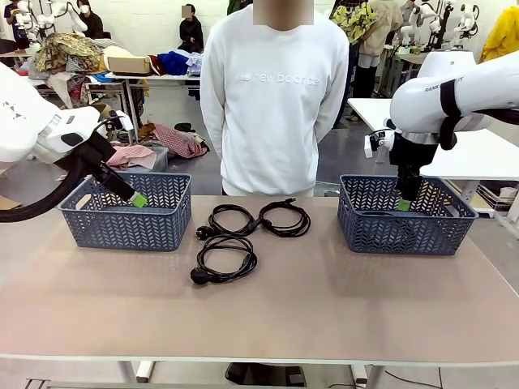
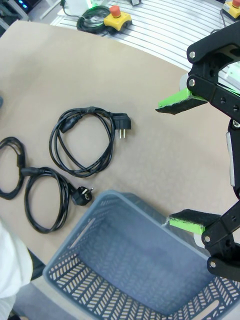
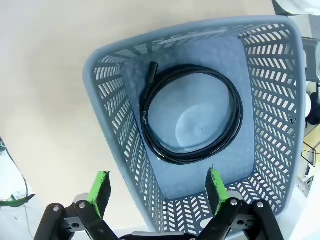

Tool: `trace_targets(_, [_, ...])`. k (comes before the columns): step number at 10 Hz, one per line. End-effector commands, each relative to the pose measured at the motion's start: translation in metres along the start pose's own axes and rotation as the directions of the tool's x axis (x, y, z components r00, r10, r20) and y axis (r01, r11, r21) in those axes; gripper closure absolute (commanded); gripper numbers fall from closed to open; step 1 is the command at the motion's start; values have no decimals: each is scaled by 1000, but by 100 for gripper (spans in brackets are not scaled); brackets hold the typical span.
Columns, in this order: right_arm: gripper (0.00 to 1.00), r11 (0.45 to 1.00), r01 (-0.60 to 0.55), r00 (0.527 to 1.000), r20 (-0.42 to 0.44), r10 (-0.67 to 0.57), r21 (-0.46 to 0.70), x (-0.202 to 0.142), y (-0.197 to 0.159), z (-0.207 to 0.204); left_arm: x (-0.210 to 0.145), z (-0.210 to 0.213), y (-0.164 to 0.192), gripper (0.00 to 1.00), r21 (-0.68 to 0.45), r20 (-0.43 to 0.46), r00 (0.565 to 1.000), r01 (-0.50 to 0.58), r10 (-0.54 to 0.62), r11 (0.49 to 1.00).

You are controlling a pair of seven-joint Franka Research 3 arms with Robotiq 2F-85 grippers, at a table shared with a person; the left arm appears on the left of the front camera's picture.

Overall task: Organize the cables according to human instructions.
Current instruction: Pick up a bundle of cables and place it in the basket indicated by the human.

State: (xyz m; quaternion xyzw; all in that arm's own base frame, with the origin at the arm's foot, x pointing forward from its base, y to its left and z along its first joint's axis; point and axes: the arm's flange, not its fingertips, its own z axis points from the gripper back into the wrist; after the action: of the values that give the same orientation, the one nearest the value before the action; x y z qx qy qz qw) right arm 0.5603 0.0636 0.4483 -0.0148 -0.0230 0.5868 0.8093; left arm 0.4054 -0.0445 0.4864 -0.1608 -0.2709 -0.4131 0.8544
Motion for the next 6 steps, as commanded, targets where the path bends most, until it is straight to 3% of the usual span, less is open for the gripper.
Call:
trace_targets(1, [0,1000,0,1000,0,0,0,0,0,0,-2,0,3,0,-20,19,1000,15,-14,1000])
trace_targets(6, [0,999,1,984,179,9,-54,12,66,35,-2,0,3,0,-20,19,1000,15,-14,1000])
